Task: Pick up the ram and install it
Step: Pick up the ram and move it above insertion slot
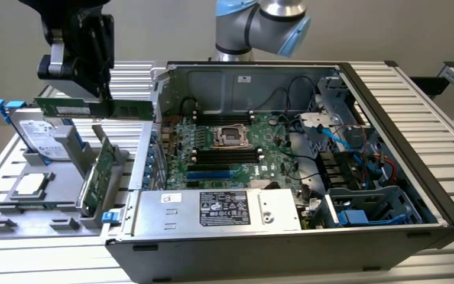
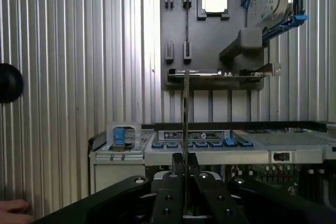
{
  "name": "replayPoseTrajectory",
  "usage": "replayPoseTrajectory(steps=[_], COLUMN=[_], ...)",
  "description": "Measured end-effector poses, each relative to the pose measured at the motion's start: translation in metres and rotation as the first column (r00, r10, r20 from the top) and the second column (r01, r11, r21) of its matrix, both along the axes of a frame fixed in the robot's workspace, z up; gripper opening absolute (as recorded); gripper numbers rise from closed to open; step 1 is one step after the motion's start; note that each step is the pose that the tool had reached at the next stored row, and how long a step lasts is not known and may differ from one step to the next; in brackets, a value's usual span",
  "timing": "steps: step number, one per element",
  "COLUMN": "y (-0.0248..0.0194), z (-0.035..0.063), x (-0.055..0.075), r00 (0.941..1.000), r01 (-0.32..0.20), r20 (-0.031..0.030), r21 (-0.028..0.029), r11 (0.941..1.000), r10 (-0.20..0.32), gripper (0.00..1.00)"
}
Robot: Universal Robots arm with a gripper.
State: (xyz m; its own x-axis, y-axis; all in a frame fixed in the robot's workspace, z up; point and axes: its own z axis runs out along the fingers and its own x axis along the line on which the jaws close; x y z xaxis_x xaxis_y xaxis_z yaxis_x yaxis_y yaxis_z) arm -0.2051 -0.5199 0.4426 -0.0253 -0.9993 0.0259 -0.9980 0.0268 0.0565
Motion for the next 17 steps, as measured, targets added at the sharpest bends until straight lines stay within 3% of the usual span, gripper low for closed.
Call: replayPoseTrajectory(steps=[8,17], y=[0.013,0.0258], z=[-0.0002,-0.0029], x=[0.015,0.044], r00=[0.9999,0.9998], r01=[0.0,0.0], r20=[0.0166,0.0191], r21=[0.0004,0.0007], r11=[1.0,1.0], r10=[0.0,0.0], gripper=[0.14,0.14])
